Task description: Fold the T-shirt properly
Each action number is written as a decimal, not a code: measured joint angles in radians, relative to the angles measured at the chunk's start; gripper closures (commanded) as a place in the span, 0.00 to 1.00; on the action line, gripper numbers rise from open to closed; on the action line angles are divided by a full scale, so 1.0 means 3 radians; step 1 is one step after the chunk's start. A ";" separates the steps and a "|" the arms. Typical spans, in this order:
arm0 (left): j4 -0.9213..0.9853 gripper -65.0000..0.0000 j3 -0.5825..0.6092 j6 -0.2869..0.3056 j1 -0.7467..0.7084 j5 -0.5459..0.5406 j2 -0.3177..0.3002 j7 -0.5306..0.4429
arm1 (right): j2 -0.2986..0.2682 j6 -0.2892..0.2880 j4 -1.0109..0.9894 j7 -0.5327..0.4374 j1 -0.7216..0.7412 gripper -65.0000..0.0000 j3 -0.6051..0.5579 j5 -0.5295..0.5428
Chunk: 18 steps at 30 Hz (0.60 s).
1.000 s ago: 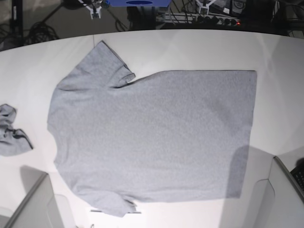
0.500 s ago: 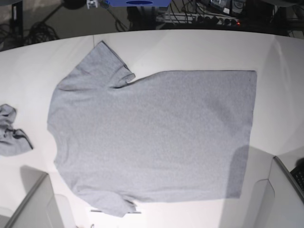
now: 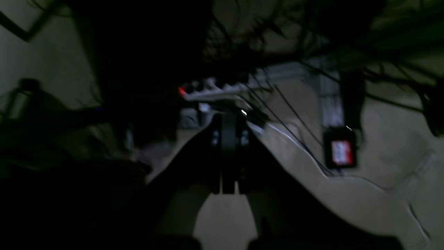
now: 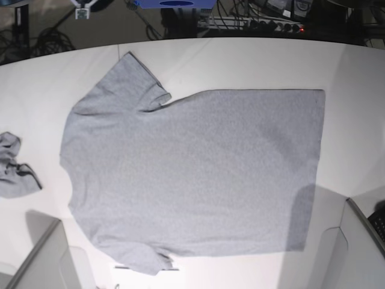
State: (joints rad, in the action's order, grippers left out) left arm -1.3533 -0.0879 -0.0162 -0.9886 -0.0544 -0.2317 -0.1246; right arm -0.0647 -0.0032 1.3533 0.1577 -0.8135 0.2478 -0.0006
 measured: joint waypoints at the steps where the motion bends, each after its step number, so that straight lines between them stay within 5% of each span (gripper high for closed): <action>1: -0.0057 1.00 -0.0001 0.0005 -0.0052 0.0001 -0.0004 -0.0142 | 0.0022 0.0000 0.0094 0.0051 -0.0024 1.00 0.0029 0.0001; 7: -0.0309 1.00 0.0011 0.0042 -0.0501 -0.0001 0.0033 -0.1172 | 0.0278 -0.0017 0.0642 0.0412 -0.0036 1.00 0.0534 0.0014; 11: -0.0526 1.00 -0.0022 0.0056 -0.0607 -0.0003 0.0043 -0.1235 | 0.0332 -0.0006 0.1055 0.0434 -0.0060 1.00 0.0772 -0.0006; 18: -0.0905 1.00 -0.0490 0.0042 -0.0750 -0.0655 0.0031 -0.1232 | 0.0481 0.0010 0.1672 0.0450 -0.0079 1.00 0.0884 -0.0001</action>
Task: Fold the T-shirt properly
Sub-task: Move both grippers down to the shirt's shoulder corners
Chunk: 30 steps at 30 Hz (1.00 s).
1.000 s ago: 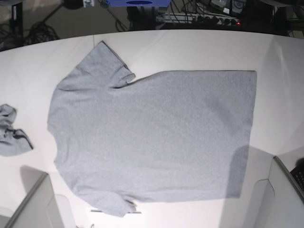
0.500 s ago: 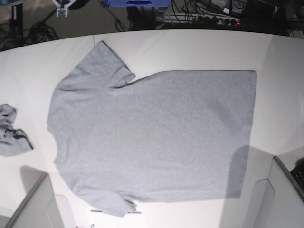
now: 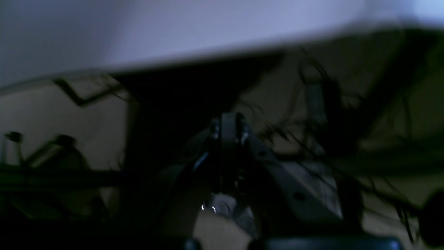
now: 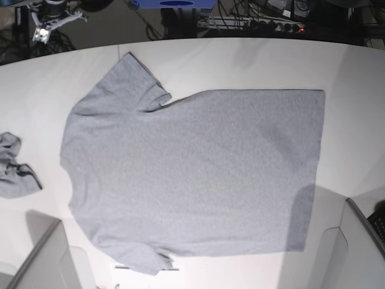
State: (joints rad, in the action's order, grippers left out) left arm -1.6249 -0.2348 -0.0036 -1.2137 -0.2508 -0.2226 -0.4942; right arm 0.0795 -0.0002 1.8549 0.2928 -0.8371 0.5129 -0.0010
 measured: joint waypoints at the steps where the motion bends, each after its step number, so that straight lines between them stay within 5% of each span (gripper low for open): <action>1: -0.0120 1.00 -0.0037 -0.0001 -0.0032 -0.0006 0.0001 -0.0022 | 0.0036 -0.0010 0.0064 0.0004 0.0031 1.00 -0.0028 -0.0003; 6: -0.0609 1.00 -0.0130 0.0010 -0.0128 -0.0005 -0.0001 -0.0043 | 0.0179 -0.0098 0.0308 -0.0005 0.0196 1.00 -0.0093 0.0168; 10: -0.0614 1.00 -0.0128 0.0013 -0.0081 -0.0005 0.0001 -0.0017 | 0.0177 -0.0470 0.0378 0.0023 0.0220 1.00 -0.0092 0.1043; 14: -0.0619 0.92 -0.0120 0.0011 0.0024 -0.0009 -0.0006 -0.0011 | 0.0156 -0.0493 0.0380 0.0281 0.0221 1.00 -0.0070 0.1634; 17: -0.0623 0.74 -0.0107 0.0013 0.0134 -0.0046 -0.0004 -0.0011 | 0.0148 -0.0530 0.0380 0.0416 0.0290 0.72 -0.0064 0.1943; 20: -0.0624 0.55 -0.0107 0.0013 0.0215 -0.0581 -0.0015 -0.0009 | 0.0140 -0.0711 0.0380 0.0557 0.0318 0.52 -0.0065 0.2098; 22: -0.0619 0.42 -0.0112 0.0223 0.0248 -0.0984 -0.0071 0.0014 | 0.0139 -0.0876 0.0379 0.0748 0.0364 0.42 -0.0061 0.2127; 25: -0.0608 0.34 -0.0112 0.0537 0.0268 -0.1450 -0.0225 0.0015 | 0.0132 -0.1005 0.0376 0.1045 0.0540 0.38 -0.0057 0.2163; 30: -0.0593 0.35 -0.0150 0.0577 0.0280 -0.1537 -0.0356 0.0018 | 0.0139 -0.1022 0.0374 0.1331 0.0741 0.41 -0.0042 0.2160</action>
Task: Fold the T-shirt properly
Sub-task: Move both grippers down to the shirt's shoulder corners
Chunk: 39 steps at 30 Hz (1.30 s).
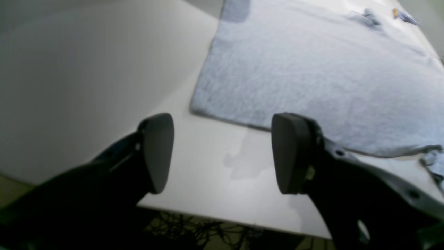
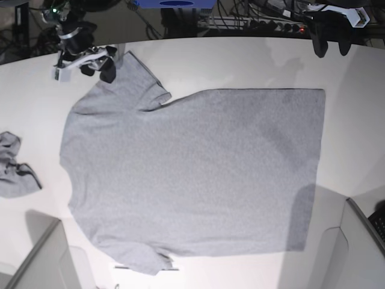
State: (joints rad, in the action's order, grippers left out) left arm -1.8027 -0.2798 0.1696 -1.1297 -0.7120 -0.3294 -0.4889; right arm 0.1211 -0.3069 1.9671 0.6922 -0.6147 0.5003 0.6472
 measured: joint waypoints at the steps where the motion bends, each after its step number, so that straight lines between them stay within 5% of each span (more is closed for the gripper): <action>1: 0.0001 0.35 -0.0033 0.0013 0.0004 -0.0001 0.0014 0.0013 | 0.0005 -0.0020 -0.0023 0.0075 0.0048 0.41 0.0045 0.0011; 10: 0.0273 0.35 -0.0109 0.0065 0.0108 -0.0453 -0.0053 0.0010 | 0.0000 -0.0033 -0.0601 0.0581 0.0504 0.41 0.0633 -0.0008; 13: 0.0420 0.35 -0.0116 0.0238 0.0131 -0.0718 -0.0149 -0.0003 | -0.0074 -0.0032 -0.0707 0.0596 0.0561 0.41 0.0608 0.0032; 22: 0.0455 0.35 -0.0116 0.0249 0.0240 -0.0947 -0.0238 0.0025 | -0.0072 -0.0064 -0.0740 0.0535 0.0565 0.41 0.0299 0.0089; 25: 0.0455 0.35 -0.0144 0.0270 0.0319 -0.0935 -0.0216 0.0408 | -0.0072 -0.0076 -0.0740 0.0474 0.0519 0.41 0.0206 0.0090; 31: 0.0554 0.35 -0.0823 0.0317 0.0668 -0.0936 0.0126 0.1058 | -0.0062 -0.0090 -0.0739 0.0467 0.0476 0.41 0.0164 0.0132; 35: 0.0558 0.35 -0.1268 0.0863 0.0899 -0.0876 0.0336 0.1667 | -0.0060 -0.0093 -0.0739 0.0478 0.0459 0.41 0.0164 0.0153; 39: 0.0556 0.35 -0.1809 0.1015 0.1172 -0.0786 0.0544 0.2265 | -0.0053 -0.0103 -0.0732 0.0470 0.0429 0.41 0.0164 0.0164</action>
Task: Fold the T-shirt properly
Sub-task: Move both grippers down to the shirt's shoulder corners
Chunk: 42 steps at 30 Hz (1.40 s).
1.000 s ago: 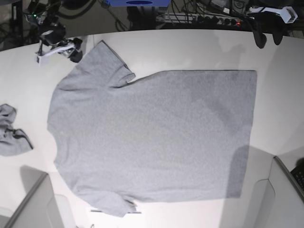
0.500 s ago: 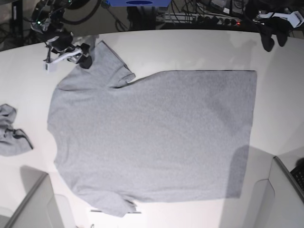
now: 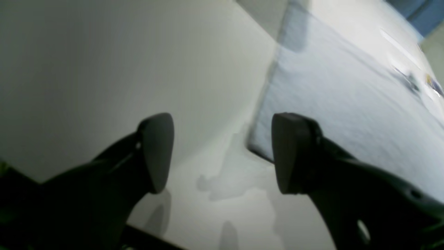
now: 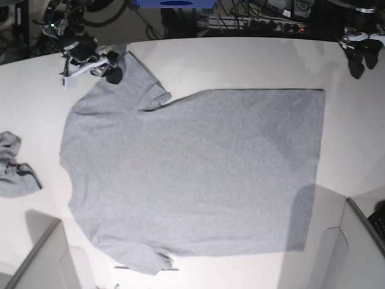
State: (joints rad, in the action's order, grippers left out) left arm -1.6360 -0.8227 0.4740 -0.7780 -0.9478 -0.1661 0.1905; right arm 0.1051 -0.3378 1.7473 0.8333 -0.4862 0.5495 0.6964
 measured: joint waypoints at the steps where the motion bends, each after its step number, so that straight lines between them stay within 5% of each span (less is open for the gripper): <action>1: 0.0000 0.35 -0.0112 0.0072 0.0060 0.0131 0.0048 0.0102 | 0.0013 -0.0001 0.0000 -0.0010 -0.0010 0.41 0.0000 0.0003; 9: -0.0009 0.35 -0.0338 0.0434 0.0354 0.0704 0.0323 0.0252 | 0.0048 -0.0085 -0.0141 -0.0038 0.0060 0.41 0.0001 0.0118; 18: 0.0001 0.35 -0.0345 0.0431 0.0444 0.0712 0.0320 0.0257 | 0.0055 -0.0221 -0.0315 -0.0078 0.0178 0.41 0.0000 0.0201; 23: 0.0020 0.35 -0.0374 0.0431 0.0643 0.0715 0.0333 0.0829 | 0.0055 -0.0243 -0.0304 -0.0058 0.0100 0.41 0.0000 0.0267; 32: 0.0086 0.35 -0.0365 0.0431 0.0848 0.0712 0.0327 0.0938 | 0.0055 -0.0251 -0.0309 -0.0003 0.0114 0.43 0.0009 0.0276; 34: 0.0099 0.35 -0.0357 0.0432 0.0888 0.0712 0.0329 0.0938 | 0.0053 -0.0249 -0.0313 0.0038 0.0141 0.55 0.0020 0.0231; 37: 0.0245 0.35 -0.0357 0.0429 0.0970 0.0708 0.0327 0.0938 | 0.0047 -0.0209 -0.0347 0.0083 0.0142 0.94 0.0006 0.0142; 38: 0.0314 0.35 -0.0356 0.0429 0.1001 0.0707 0.0329 0.0938 | 0.0047 -0.0201 -0.0359 0.0113 0.0140 1.00 0.0006 0.0121; 42: 0.0467 0.35 -0.0352 0.0430 0.1029 0.0713 0.0331 0.0952 | 0.0055 -0.0202 -0.0362 0.0130 0.0131 1.00 0.0006 0.0136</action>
State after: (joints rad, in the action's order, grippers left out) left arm -1.4960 -0.9283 0.6029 -0.4694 -0.7338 -0.0669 0.4763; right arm 0.1215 -0.3985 1.6386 0.8722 -0.4469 0.5514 0.7372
